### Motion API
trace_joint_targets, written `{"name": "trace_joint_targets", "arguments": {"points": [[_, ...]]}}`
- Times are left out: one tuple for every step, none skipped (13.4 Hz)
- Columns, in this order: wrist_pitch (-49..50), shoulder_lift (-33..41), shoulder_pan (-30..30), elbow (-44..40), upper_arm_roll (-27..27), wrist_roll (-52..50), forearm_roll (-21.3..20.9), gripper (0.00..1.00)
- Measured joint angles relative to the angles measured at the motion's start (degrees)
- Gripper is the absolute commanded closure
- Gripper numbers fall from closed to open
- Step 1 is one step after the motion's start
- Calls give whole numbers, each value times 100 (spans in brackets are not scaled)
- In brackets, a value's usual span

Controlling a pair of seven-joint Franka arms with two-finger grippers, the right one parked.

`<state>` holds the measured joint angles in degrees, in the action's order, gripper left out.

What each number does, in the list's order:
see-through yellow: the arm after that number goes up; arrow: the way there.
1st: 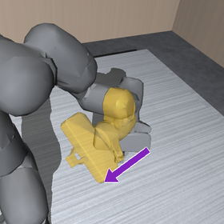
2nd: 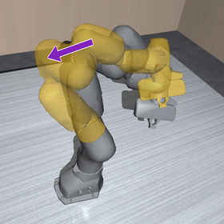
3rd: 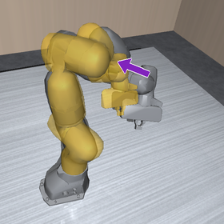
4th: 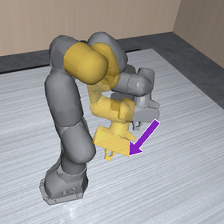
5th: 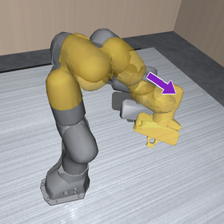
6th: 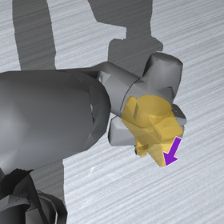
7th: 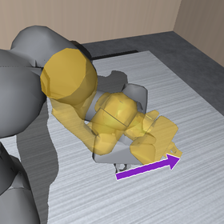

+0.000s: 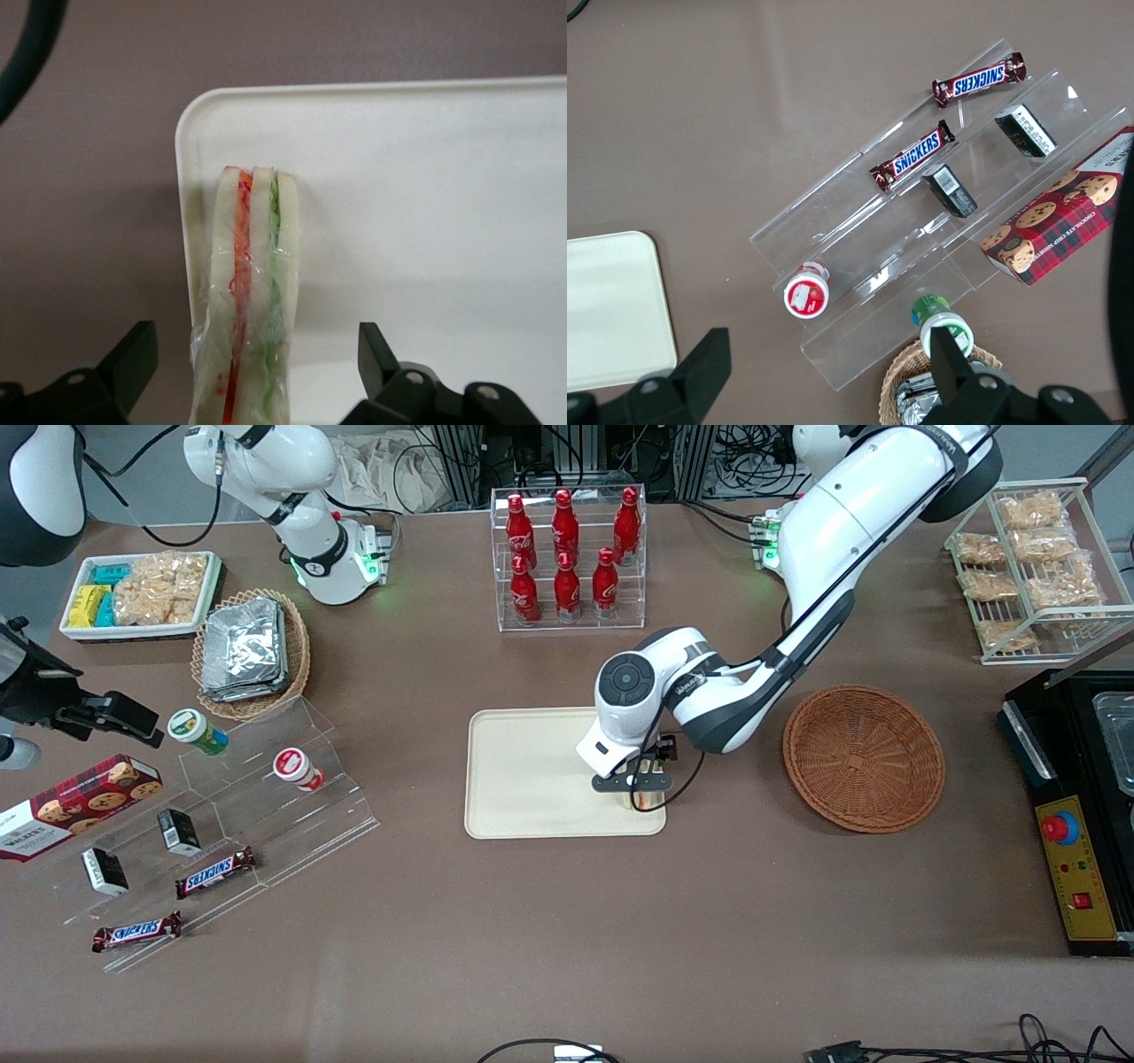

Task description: Place sandwich from basket to tray

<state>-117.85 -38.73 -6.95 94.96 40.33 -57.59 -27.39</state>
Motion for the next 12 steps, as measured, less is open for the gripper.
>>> {"name": "trace_joint_targets", "arguments": {"points": [[252,225,12,-143,4,2,350,0],[605,516,29,-313,9,24,644,0],[1053,864,40,-493,10,108,826,0],[1504,1234,49,-634,9,243,937,0],[1907,1610,50,-713,-30,396,1053,0],[2254,2014,39,-731,-205,633,1267,0],[2486,2430,26,-719,-536,1051,1591,0],[2637,2846,29,-654,-969,1589,1922,0],[2728,3243,40,-513,-1445,2136,2150,0],[2771,3614,57,-295,-1902,2645,2330,0],[2774,3952,70,-38,-2324,3097,2492,0],[2781,4236,72,200,-2700,3505,2589,0]]}}
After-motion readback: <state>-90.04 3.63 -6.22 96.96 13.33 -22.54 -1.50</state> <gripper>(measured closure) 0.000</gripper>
